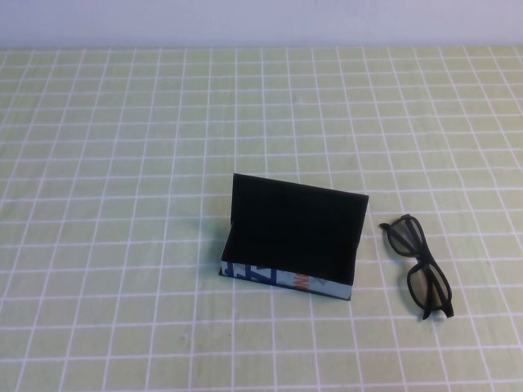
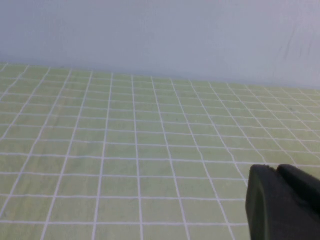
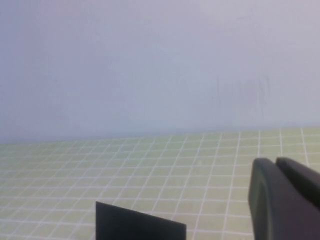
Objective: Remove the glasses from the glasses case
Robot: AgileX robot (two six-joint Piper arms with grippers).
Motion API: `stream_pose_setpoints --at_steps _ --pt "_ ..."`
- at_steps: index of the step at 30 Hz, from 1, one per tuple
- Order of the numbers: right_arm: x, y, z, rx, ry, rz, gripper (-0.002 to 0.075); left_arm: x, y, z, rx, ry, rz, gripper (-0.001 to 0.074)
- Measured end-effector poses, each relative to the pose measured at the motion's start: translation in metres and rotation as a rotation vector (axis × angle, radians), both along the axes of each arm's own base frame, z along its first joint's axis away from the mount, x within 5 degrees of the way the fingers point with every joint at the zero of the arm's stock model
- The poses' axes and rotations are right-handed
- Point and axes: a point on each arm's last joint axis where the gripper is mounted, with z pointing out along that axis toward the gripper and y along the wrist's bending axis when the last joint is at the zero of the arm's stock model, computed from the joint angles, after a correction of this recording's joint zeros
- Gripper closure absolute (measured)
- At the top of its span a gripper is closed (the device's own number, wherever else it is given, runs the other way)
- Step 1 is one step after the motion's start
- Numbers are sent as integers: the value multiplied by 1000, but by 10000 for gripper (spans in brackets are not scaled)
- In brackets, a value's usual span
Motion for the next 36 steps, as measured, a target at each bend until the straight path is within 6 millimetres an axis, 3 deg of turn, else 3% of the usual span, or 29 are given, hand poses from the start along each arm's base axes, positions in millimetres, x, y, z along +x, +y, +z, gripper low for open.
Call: stream_pose_setpoints --at_steps 5,17,24,31,36 --pt "9 1 -28 -9 28 -23 742 0 0 0 -3 -3 5 739" --pt "9 3 -82 -81 238 0 742 0 0 0 -5 -3 5 739" --pt "8 2 -100 -107 278 -6 742 0 1 0 -5 -3 7 739" --pt "3 -15 -116 -55 156 -201 742 0 1 0 -7 -3 9 739" --pt "-7 -18 -125 -75 152 -229 743 0 1 0 -13 -2 9 739"
